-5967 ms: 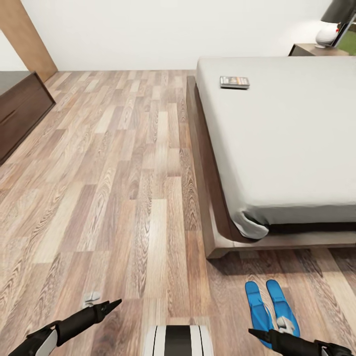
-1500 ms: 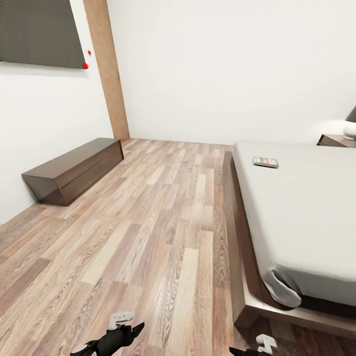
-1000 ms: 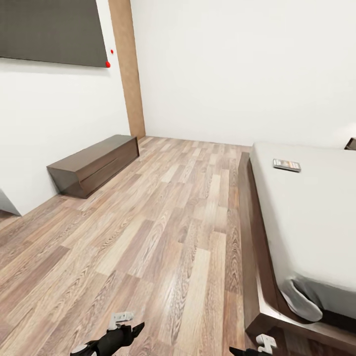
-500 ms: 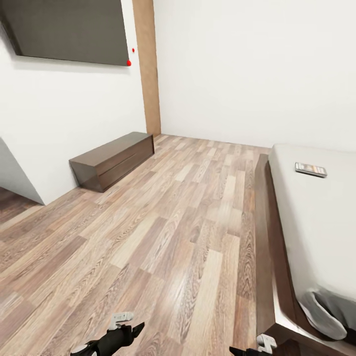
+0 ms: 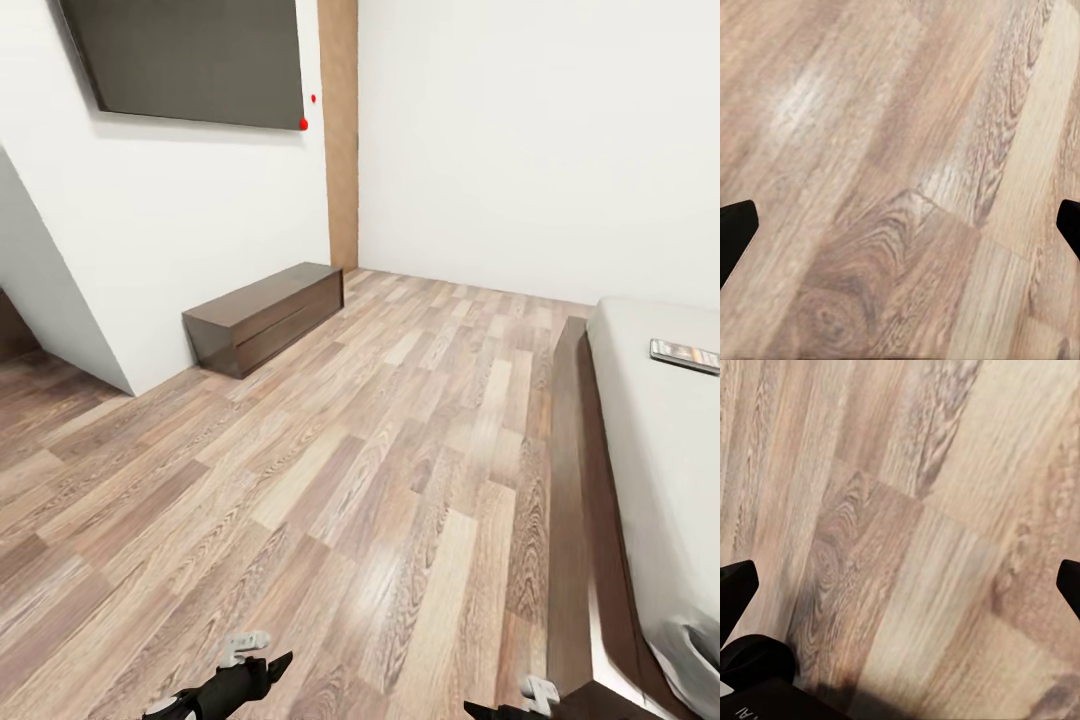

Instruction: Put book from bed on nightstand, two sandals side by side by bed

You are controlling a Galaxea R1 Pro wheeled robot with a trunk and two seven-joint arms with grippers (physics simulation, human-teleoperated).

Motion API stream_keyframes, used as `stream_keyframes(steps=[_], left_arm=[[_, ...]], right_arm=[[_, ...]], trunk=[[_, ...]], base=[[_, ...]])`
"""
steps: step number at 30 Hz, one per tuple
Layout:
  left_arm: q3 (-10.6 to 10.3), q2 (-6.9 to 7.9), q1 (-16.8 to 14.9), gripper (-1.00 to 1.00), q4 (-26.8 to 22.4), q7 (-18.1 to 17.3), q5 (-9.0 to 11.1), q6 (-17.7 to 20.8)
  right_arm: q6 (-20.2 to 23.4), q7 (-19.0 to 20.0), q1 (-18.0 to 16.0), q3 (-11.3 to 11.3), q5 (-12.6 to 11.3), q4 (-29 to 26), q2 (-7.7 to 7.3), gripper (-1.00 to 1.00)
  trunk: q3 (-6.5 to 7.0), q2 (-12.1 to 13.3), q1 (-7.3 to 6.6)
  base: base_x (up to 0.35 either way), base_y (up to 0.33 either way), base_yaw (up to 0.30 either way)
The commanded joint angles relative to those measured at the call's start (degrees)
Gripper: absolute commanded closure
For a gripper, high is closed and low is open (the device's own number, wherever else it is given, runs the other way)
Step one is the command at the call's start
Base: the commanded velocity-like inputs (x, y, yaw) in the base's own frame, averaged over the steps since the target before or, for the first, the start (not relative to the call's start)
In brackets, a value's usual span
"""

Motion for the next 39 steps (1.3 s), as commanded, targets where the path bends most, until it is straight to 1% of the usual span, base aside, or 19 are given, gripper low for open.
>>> stream_keyframes(steps=[1, 13, 17, 39], left_arm=[[0.3, -0.01, -0.1, -1.00, 0.1, -0.3, 0.0, -0.1], [0.3, -0.02, -0.1, -1.00, 0.1, -0.3, 0.0, -0.1], [0.3, -0.02, -0.1, -1.00, 0.1, -0.3, 0.0, -0.1], [0.3, -0.02, -0.1, -1.00, 0.1, -0.3, 0.0, -0.1]], right_arm=[[0.5, 0.2, 0.0, -0.2, -0.2, 0.0, 0.00, -1.00], [0.5, 0.3, -0.1, -0.2, -0.2, 0.0, -0.02, -1.00], [0.5, 0.3, 0.0, -0.2, -0.2, 0.0, -0.03, -1.00], [0.5, 0.3, 0.0, -0.2, -0.2, 0.0, -0.04, -1.00]], trunk=[[-0.08, 0.0, -0.01], [-0.43, 0.0, -0.01], [-0.51, 0.0, -0.01], [3.43, 8.8, -4.84]], base=[[0.000, 0.000, 0.235], [0.000, 0.000, 0.233], [0.000, 0.000, 0.117], [0.000, 0.000, 0.005]])
